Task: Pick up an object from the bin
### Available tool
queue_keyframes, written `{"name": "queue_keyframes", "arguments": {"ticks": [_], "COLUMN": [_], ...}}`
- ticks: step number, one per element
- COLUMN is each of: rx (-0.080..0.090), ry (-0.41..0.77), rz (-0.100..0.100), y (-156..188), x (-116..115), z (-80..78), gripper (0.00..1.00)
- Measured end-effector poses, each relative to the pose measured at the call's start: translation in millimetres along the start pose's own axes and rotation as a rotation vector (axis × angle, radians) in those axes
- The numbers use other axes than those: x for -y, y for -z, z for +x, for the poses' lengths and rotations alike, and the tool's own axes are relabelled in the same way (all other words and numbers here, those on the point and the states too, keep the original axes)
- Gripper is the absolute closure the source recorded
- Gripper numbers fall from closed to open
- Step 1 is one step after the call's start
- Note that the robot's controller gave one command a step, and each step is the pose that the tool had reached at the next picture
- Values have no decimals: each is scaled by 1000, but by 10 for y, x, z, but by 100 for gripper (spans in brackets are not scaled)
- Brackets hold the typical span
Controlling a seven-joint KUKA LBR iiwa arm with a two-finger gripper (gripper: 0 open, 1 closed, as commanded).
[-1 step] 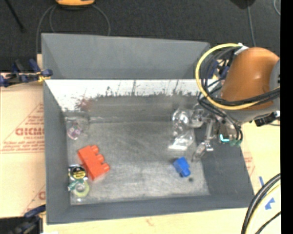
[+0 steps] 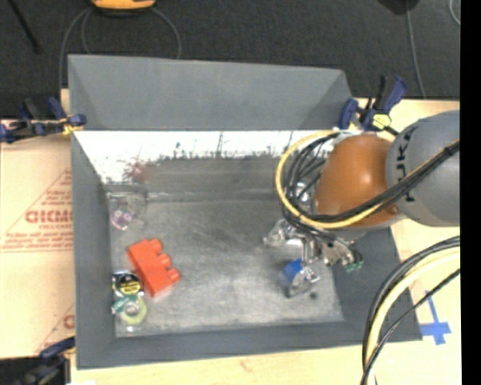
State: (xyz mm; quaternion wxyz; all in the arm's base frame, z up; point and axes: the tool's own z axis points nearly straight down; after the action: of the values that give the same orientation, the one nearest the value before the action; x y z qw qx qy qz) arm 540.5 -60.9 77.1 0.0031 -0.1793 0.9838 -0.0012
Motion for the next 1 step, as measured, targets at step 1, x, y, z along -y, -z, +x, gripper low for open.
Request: {"name": "queue_keyframes", "arguments": {"ticks": [1], "rx": [-9], "ry": [2], "rz": [-1], "y": [29], "x": [11], "z": [13], "gripper": [100]}}
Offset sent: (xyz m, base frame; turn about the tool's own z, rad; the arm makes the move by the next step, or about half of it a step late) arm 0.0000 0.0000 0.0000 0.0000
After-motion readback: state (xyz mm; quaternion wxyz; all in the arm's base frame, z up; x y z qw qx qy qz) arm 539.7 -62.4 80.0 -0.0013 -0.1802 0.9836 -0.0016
